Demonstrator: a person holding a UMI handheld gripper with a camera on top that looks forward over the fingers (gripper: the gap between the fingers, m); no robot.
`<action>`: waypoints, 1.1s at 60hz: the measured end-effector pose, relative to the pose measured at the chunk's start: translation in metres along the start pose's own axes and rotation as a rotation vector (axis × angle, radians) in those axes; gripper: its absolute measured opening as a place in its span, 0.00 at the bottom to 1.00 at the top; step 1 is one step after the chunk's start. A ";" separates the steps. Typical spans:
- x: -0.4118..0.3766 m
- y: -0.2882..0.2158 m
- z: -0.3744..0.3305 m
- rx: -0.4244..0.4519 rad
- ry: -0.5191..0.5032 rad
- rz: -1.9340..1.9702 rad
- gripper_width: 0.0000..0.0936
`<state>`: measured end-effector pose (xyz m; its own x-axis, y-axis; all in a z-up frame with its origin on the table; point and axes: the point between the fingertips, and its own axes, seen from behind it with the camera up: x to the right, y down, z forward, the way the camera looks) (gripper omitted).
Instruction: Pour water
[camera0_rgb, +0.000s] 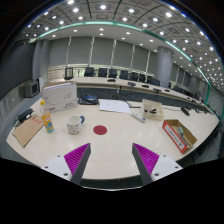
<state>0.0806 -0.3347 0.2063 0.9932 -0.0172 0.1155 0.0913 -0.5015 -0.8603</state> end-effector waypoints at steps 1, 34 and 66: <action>-0.004 -0.001 0.000 0.002 -0.006 -0.001 0.92; -0.330 0.002 0.102 0.021 -0.279 -0.030 0.92; -0.415 -0.053 0.274 0.211 -0.139 0.024 0.55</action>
<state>-0.3162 -0.0639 0.0674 0.9944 0.0992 0.0366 0.0658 -0.3100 -0.9485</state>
